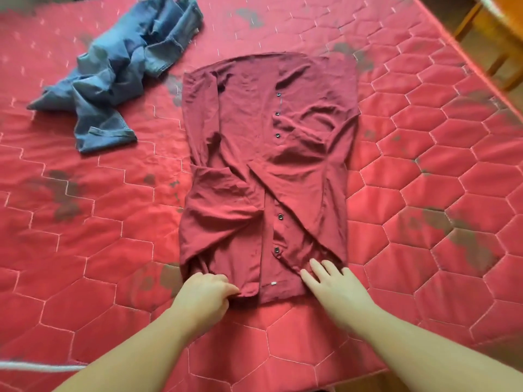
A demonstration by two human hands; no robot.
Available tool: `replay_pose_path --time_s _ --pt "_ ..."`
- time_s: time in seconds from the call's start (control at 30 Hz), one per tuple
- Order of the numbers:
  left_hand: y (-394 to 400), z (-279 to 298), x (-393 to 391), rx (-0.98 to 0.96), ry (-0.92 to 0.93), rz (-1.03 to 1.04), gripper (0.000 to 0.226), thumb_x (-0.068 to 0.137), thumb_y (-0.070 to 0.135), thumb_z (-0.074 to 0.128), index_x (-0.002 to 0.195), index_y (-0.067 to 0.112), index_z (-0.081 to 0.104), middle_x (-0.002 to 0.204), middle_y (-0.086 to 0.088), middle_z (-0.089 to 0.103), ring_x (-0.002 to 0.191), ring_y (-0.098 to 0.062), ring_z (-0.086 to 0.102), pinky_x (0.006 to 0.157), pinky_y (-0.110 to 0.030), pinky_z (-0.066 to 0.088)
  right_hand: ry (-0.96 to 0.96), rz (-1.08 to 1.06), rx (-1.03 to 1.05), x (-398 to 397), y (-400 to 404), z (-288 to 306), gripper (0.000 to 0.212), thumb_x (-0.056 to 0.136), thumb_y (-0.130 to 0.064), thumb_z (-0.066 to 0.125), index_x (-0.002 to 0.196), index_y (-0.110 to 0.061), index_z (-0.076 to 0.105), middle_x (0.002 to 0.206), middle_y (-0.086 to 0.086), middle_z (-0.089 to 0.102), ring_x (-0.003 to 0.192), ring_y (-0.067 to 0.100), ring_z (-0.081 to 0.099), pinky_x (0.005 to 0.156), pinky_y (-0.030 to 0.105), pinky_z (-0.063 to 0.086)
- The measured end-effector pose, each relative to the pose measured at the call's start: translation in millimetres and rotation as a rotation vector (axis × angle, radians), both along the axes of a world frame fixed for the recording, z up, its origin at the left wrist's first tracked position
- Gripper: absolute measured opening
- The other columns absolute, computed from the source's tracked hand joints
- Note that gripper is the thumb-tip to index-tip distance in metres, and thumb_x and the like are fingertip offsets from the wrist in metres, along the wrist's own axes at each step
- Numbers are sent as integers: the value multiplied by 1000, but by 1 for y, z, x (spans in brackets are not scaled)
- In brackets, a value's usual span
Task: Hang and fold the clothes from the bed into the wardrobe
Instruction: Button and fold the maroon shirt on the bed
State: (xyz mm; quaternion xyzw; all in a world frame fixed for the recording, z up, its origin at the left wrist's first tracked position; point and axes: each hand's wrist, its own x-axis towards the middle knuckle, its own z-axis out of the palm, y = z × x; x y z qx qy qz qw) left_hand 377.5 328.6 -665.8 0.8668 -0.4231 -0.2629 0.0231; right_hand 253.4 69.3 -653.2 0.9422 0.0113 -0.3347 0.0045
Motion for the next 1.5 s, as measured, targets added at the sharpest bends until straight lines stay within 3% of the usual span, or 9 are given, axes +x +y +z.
replay_pose_path --time_s 0.17,0.3,0.47,0.63,0.77,1.0,1.13,1.3,1.5 --pt "12 -22 -16 77 -86 -41 63 47 41 60 109 35 54 100 10 56 78 -17 60 57 -31 49 -432 23 5 -3 -1 -30 33 66 -10 64 97 -19 69 87 3 64 70 27 60 52 35 47" --pt "14 -35 -15 -60 -80 58 61 46 8 61 102 32 54 94 9 56 75 -22 62 56 -33 53 -540 42 23 2 -9 -33 22 65 -12 52 69 -27 67 65 -8 59 56 20 58 79 39 42" --pt "4 -15 -2 -284 -77 303 32 58 18 61 87 23 74 96 8 69 82 -20 68 71 -31 56 -385 -140 217 -1 -20 -12 9 64 -24 50 63 -20 57 65 -5 60 62 23 62 58 32 45" --pt "-26 52 41 -73 564 559 12 65 22 52 55 18 57 47 7 43 48 -13 39 50 -28 32 72 -348 271 28 -24 32 14 67 -23 46 61 -11 42 60 6 48 67 30 46 54 33 38" --pt "-44 86 86 47 719 489 19 79 13 57 61 18 54 51 11 44 51 -7 40 51 -23 33 491 -529 375 80 -32 70 14 68 -13 49 54 -16 47 50 -1 41 44 19 42 41 18 36" --pt "-53 81 162 -310 473 776 18 81 4 52 76 15 64 58 6 58 53 -12 50 54 -25 40 -176 -744 346 141 -85 76 16 79 -17 59 83 -26 71 83 -5 69 82 15 62 75 26 47" --pt "-80 76 193 -474 568 976 25 93 0 45 84 15 63 66 -1 61 54 -14 62 44 -15 41 -281 -1060 505 167 -100 64 16 81 -7 63 89 -17 72 78 -1 68 65 13 57 62 26 44" --pt "-99 31 208 -48 533 822 51 80 60 66 106 17 59 103 -8 67 93 -22 65 74 -31 47 -215 -1203 532 190 -117 39 36 82 -15 71 117 -9 65 104 6 65 94 19 61 85 27 44" --pt "-97 -4 193 101 278 719 26 75 44 75 82 22 62 87 4 63 92 -21 62 72 -26 41 -94 -1128 553 190 -117 18 9 87 -8 63 87 -14 70 99 10 73 88 22 66 73 27 48"
